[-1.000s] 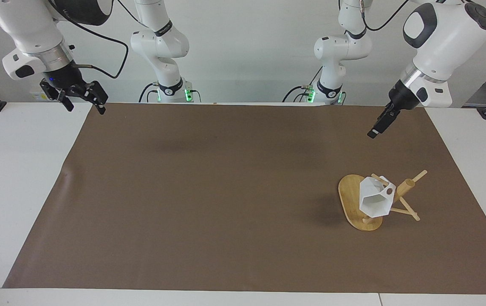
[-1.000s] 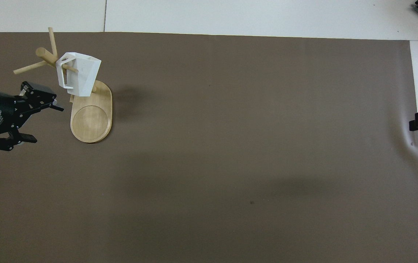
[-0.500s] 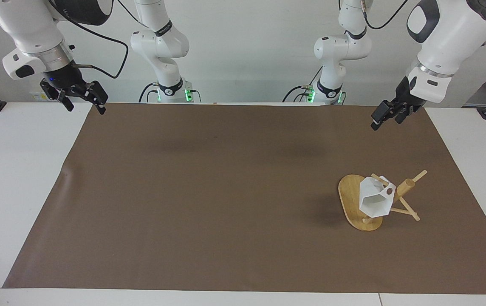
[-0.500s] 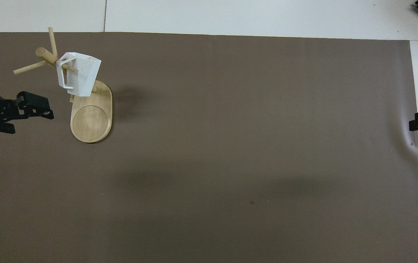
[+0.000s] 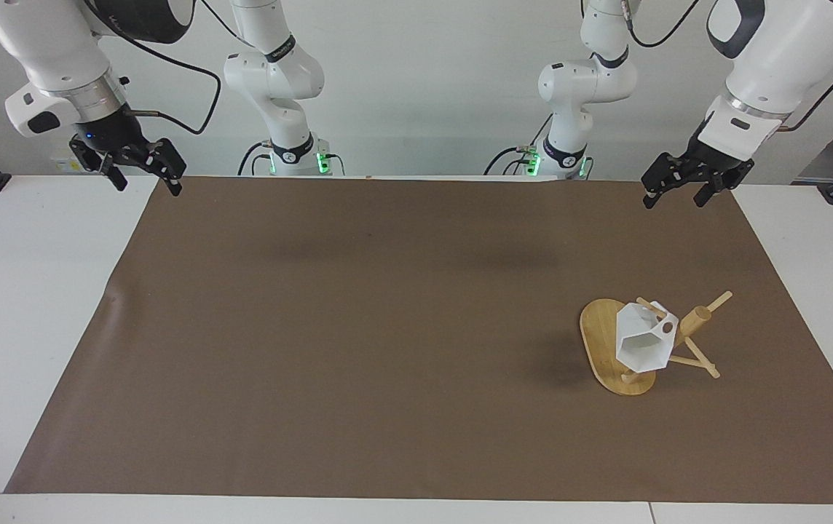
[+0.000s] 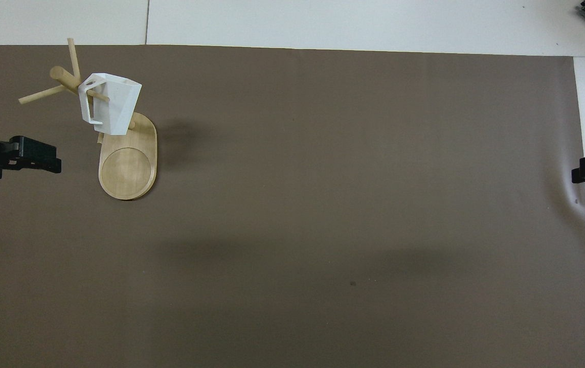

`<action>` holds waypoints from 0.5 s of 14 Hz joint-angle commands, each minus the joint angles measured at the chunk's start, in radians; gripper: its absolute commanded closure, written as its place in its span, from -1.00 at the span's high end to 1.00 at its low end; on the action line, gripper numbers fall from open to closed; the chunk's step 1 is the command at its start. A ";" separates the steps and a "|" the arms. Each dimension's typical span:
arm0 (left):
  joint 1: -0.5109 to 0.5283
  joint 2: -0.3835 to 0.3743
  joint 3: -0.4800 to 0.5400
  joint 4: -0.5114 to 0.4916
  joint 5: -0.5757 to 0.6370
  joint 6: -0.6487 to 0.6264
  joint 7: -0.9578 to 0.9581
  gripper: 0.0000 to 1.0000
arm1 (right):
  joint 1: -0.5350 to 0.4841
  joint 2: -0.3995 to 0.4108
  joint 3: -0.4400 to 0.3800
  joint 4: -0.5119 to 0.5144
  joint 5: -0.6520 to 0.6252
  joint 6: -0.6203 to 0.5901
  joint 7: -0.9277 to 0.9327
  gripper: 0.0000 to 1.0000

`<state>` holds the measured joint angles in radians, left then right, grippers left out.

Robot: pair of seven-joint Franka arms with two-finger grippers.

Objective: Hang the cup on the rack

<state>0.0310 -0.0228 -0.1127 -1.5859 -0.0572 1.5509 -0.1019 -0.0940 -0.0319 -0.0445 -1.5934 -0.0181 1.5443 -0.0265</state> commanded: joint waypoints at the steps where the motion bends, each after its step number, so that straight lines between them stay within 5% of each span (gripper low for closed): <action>1: -0.011 0.029 0.008 0.063 0.023 -0.058 0.021 1.00 | -0.003 -0.013 0.002 -0.002 0.017 -0.016 -0.007 1.00; 7: -0.094 0.027 0.091 0.067 0.023 -0.058 0.024 1.00 | -0.003 -0.013 0.003 -0.002 0.017 -0.016 -0.007 1.00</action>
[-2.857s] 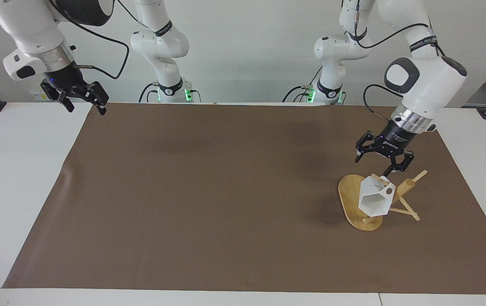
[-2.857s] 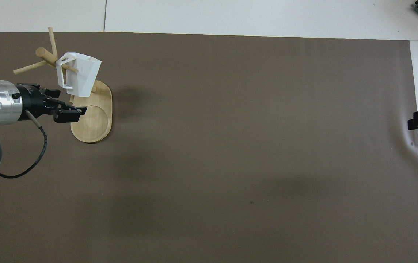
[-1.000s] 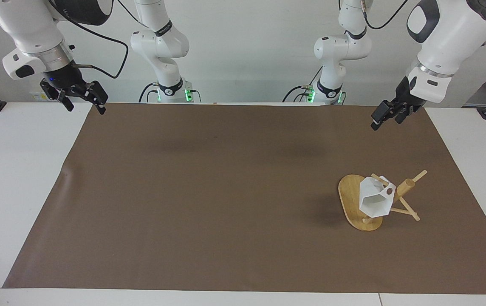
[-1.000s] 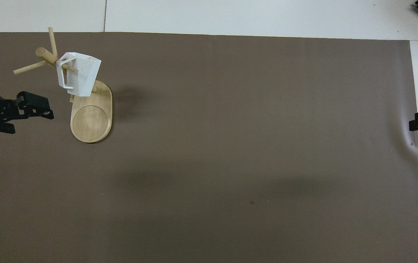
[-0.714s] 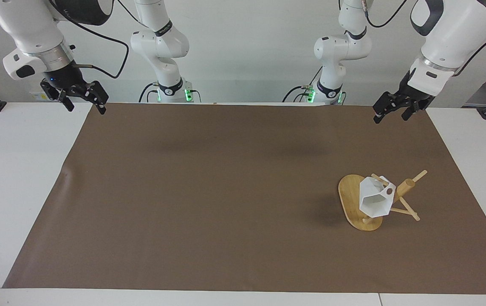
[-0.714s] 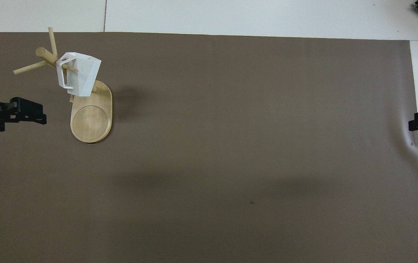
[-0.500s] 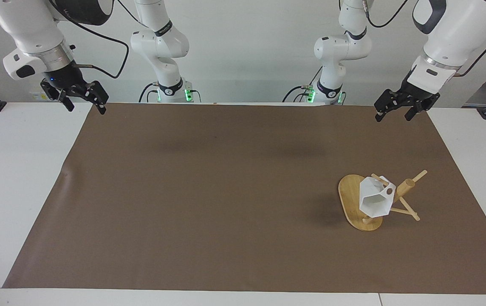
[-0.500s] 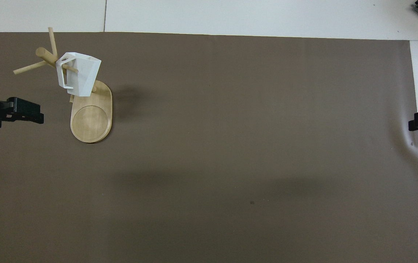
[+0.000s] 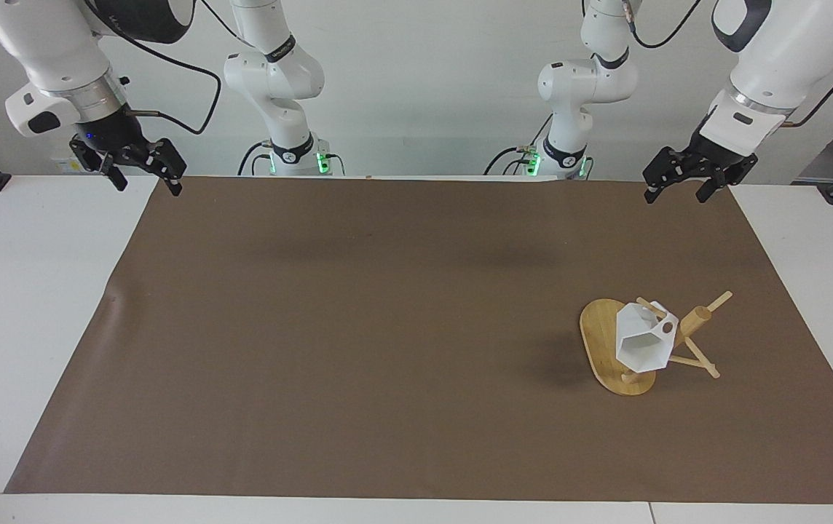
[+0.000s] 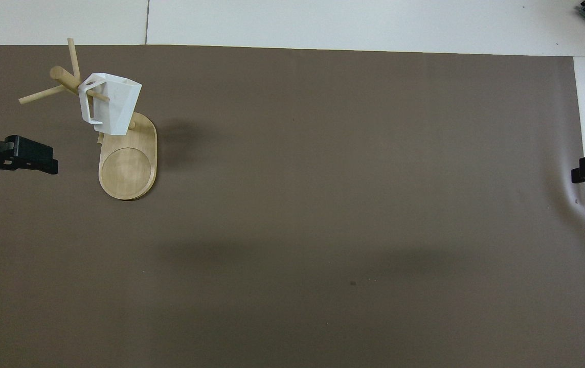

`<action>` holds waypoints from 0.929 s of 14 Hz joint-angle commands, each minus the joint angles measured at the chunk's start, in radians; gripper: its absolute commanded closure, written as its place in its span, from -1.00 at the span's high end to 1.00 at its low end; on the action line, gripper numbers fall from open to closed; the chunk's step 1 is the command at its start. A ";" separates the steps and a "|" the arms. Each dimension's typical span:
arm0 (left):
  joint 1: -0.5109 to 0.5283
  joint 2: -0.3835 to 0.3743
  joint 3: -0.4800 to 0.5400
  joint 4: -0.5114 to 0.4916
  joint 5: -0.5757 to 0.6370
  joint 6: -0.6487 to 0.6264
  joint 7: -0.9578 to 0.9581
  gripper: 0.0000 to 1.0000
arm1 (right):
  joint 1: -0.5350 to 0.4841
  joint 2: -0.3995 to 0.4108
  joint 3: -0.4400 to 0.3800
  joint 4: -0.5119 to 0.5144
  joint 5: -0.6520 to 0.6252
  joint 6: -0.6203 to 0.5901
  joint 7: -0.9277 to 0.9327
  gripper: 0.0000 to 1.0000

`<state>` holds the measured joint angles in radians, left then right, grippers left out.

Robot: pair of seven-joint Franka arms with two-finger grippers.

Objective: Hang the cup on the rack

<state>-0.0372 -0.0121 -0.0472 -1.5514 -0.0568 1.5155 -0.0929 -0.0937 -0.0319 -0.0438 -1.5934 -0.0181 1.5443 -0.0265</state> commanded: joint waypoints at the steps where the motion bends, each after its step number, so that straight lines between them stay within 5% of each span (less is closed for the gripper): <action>1: -0.029 0.017 0.026 0.033 0.023 -0.024 0.015 1.00 | -0.003 -0.013 0.002 -0.002 0.017 -0.016 -0.007 1.00; 13: -0.004 -0.002 0.035 0.011 0.049 -0.074 0.013 1.00 | -0.003 -0.013 0.004 0.000 0.017 -0.016 -0.007 1.00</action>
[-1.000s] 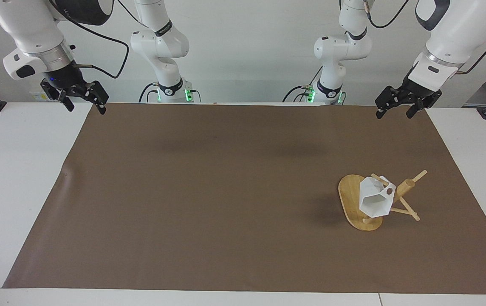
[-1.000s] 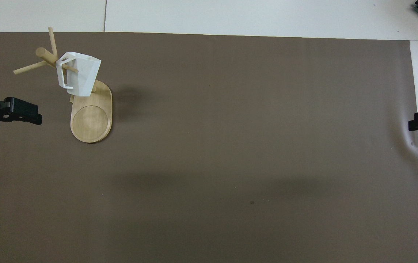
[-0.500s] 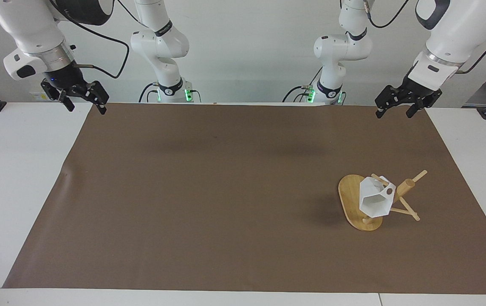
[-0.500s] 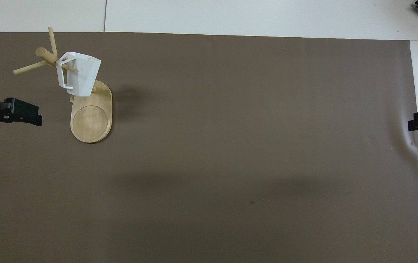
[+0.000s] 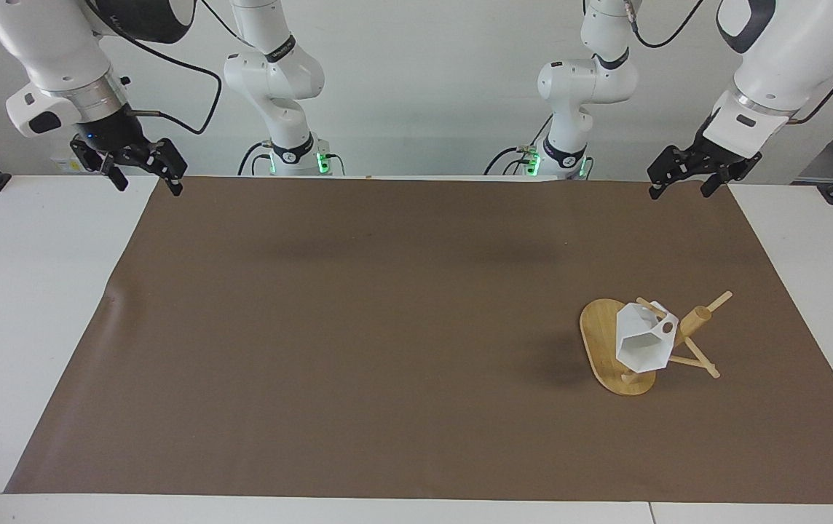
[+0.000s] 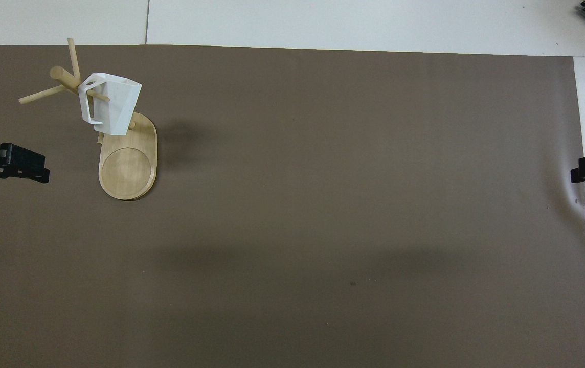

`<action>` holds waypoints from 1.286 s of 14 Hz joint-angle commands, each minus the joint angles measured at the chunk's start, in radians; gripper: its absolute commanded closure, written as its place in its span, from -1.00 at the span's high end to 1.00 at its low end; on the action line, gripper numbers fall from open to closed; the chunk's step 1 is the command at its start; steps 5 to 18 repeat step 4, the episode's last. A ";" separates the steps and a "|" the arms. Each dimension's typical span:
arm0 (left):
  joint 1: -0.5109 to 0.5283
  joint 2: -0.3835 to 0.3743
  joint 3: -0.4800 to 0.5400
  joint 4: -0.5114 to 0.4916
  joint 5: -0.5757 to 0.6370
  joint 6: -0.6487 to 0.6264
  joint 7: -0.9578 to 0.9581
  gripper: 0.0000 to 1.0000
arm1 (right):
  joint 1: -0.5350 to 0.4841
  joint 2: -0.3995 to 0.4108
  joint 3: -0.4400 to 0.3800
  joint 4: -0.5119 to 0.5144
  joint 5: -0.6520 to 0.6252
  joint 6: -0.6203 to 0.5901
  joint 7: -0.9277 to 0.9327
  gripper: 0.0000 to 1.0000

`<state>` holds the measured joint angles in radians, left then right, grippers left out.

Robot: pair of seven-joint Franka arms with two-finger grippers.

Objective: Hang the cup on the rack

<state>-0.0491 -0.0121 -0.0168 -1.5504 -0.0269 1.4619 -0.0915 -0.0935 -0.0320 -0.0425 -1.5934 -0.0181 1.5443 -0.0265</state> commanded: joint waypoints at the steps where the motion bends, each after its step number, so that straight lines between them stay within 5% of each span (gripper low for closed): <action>1: 0.008 -0.002 0.005 0.010 0.019 -0.018 0.012 1.00 | -0.003 -0.012 0.003 0.000 0.017 -0.016 -0.007 1.00; 18: 0.006 -0.003 0.005 0.009 0.019 -0.021 0.012 1.00 | -0.003 -0.012 0.003 0.000 0.017 -0.016 -0.006 1.00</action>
